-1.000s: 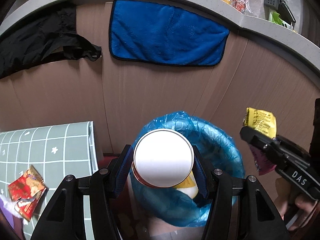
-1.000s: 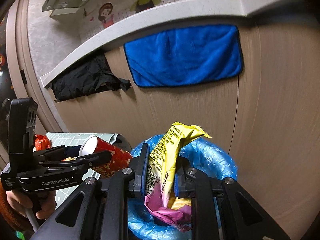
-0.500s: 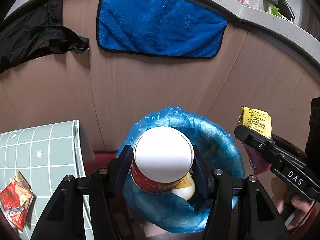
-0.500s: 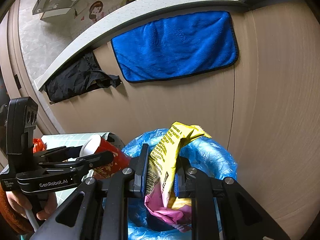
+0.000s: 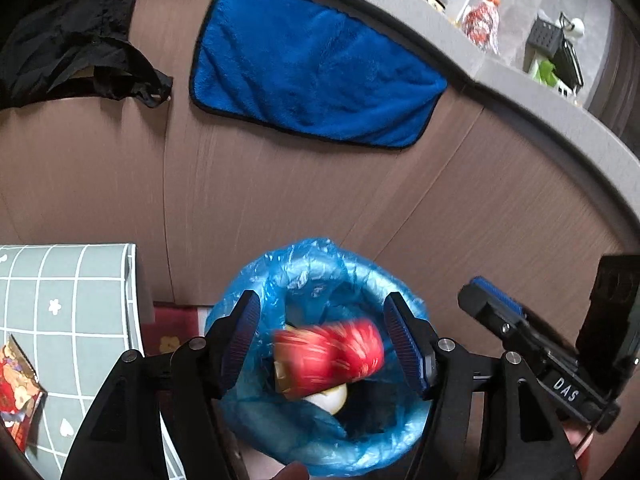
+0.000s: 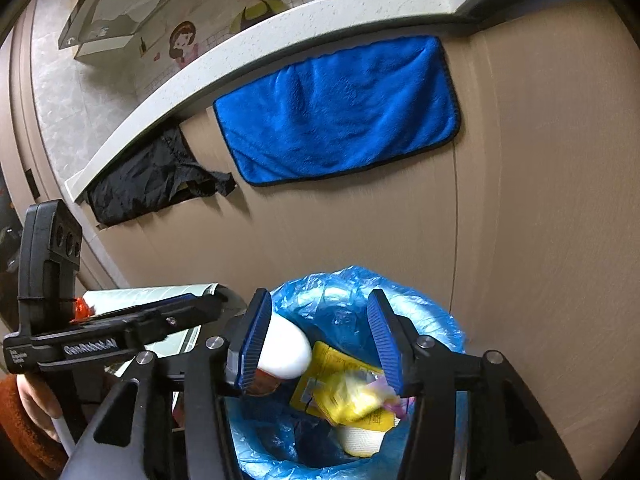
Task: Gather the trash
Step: 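Move the left tool to the red plastic bag and close on it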
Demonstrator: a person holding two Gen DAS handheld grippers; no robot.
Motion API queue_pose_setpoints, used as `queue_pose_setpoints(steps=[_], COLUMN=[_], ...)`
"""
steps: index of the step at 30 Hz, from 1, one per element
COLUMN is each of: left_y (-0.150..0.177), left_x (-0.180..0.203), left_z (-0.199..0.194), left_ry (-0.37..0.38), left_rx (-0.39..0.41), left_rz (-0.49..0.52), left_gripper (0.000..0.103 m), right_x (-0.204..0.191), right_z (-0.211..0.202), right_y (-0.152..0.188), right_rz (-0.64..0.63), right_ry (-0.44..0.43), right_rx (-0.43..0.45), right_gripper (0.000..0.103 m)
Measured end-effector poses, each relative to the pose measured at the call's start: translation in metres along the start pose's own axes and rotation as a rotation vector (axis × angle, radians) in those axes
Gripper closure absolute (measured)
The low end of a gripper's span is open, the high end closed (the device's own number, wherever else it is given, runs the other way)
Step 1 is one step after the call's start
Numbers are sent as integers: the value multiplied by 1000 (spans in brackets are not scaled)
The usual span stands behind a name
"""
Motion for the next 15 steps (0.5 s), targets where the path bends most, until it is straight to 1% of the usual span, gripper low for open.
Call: queue_pose_setpoints(steps=[4,6,7,8,9,11,15], left_y=[-6,-4,-2,3,6,18,42], left_x=[-4,-11,-15,-22,-27,-43,-80], left_z=[-21,-37,-44,-56,-64,-87,-128], left_ry=[-32,-76,-105,-162,-199,-274,-364], left_rx=[21,24,25,33,39,51,43], left_rz=[13,33,46,63,72,71,44], left_gripper=[38,38,38,38,38,38,38], right_x=[-3,-8,-11,-15,-18,-33,-69], right_z=[-12,-18,-21,-24,-25,-31,-33], right_y=[-3,-3,-3,-3,-3,1,14], right_rz=[-6,-15,-20,-24,-27,-40,-81], right_ry=[15,19,19,15,11,-17,-76], right_rx=[10,12,12,13,13,13,-2], right_gripper=[56,56,55,55,55,55,55])
Point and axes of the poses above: each gripper's, at about its wrist camera, not at the fingertips, and z roughly the way its jaws point, x to its right, y to its underside, the point moved 6 cm from there along z, roughly the way its jaws point, and after that the axes turned 8 degrees about z, right-handed, at the moved point
